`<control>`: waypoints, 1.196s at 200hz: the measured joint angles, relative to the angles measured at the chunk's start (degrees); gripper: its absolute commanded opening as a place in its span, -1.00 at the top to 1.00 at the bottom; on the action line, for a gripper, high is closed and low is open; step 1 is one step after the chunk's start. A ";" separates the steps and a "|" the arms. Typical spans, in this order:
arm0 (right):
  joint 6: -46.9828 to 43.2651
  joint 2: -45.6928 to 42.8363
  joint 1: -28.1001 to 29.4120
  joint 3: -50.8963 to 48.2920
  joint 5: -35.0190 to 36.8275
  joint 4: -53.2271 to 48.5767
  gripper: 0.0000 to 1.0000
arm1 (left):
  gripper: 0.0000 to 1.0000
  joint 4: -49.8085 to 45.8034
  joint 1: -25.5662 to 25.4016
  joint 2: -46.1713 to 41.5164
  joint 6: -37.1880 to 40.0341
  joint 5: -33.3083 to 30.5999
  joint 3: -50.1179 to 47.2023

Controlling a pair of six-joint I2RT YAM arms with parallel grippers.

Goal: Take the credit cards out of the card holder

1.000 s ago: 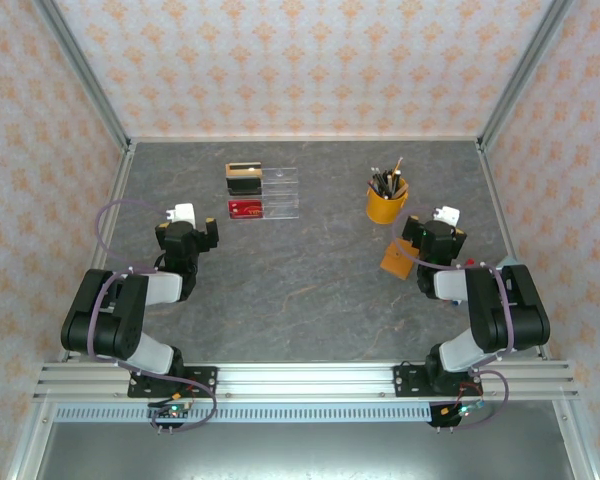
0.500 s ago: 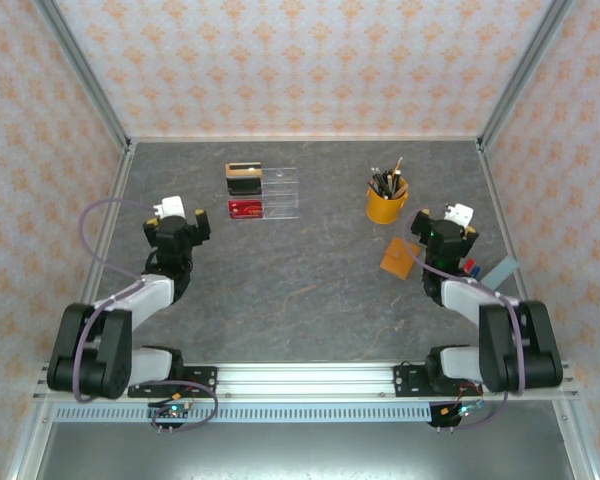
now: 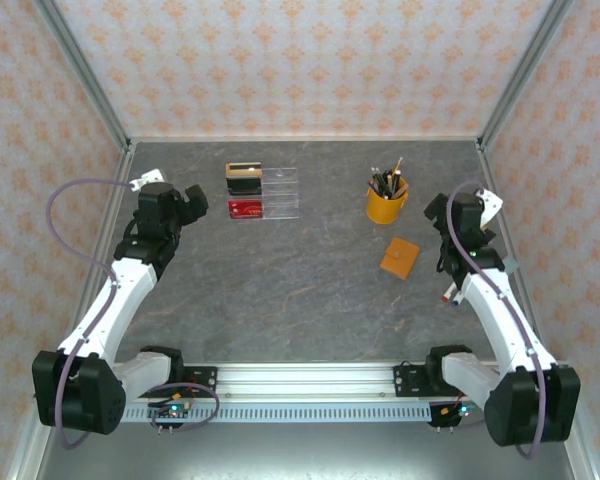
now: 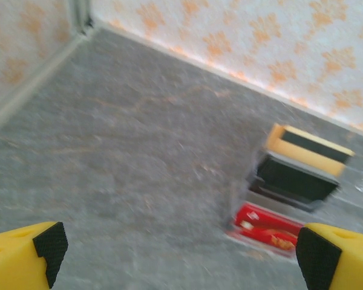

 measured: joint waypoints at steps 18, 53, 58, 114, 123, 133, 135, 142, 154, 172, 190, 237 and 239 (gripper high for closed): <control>2.51 4.17 0.00 0.61 -6.38 -4.70 -0.89 | -1.00 -2.80 -0.11 0.87 -2.27 5.33 0.11; 6.05 13.81 0.02 -0.15 -17.55 -6.71 -0.47 | -1.00 -5.07 -2.56 3.93 -5.42 12.41 0.11; 6.64 15.63 0.02 -0.15 -18.97 -6.60 -0.41 | -1.00 -5.14 -3.32 4.28 -5.62 12.96 0.11; 8.59 25.88 1.42 0.74 -25.00 -6.14 -0.26 | -0.98 -4.98 -9.68 7.67 -7.28 15.67 0.11; 8.76 26.62 1.95 1.38 -25.07 -6.03 -0.26 | -0.97 -4.85 -10.03 8.28 -7.96 15.85 0.11; 9.05 27.41 2.64 1.92 -25.05 -5.62 -0.25 | -0.98 -4.74 -10.32 8.85 -8.55 16.15 0.11; 9.14 27.54 2.75 1.99 -25.07 -5.46 -0.26 | -0.97 -4.66 -10.36 8.98 -8.61 16.17 0.11; 9.51 28.04 3.28 2.10 -25.00 -5.09 -0.25 | -0.98 -4.46 -10.64 9.31 -9.16 16.35 0.09; 10.19 28.70 4.17 2.29 -24.85 -4.63 -0.25 | -0.97 -3.87 -10.86 9.79 -9.92 16.61 0.04; 11.43 29.42 6.01 2.45 -24.74 -3.67 -0.22 | -0.95 -2.86 -11.02 10.56 -10.99 16.72 0.00; 13.33 29.97 9.14 2.51 -24.52 -2.21 -0.20 | -0.95 -2.14 -11.41 11.61 -11.98 16.74 -0.09; 18.03 29.99 20.37 2.99 -25.90 -1.20 -0.40 | -0.94 -0.83 -13.44 14.14 -14.19 16.79 -0.48; 18.29 29.94 20.52 3.02 -25.90 -1.25 -0.43 | -0.94 -0.74 -13.57 14.25 -14.23 16.81 -0.48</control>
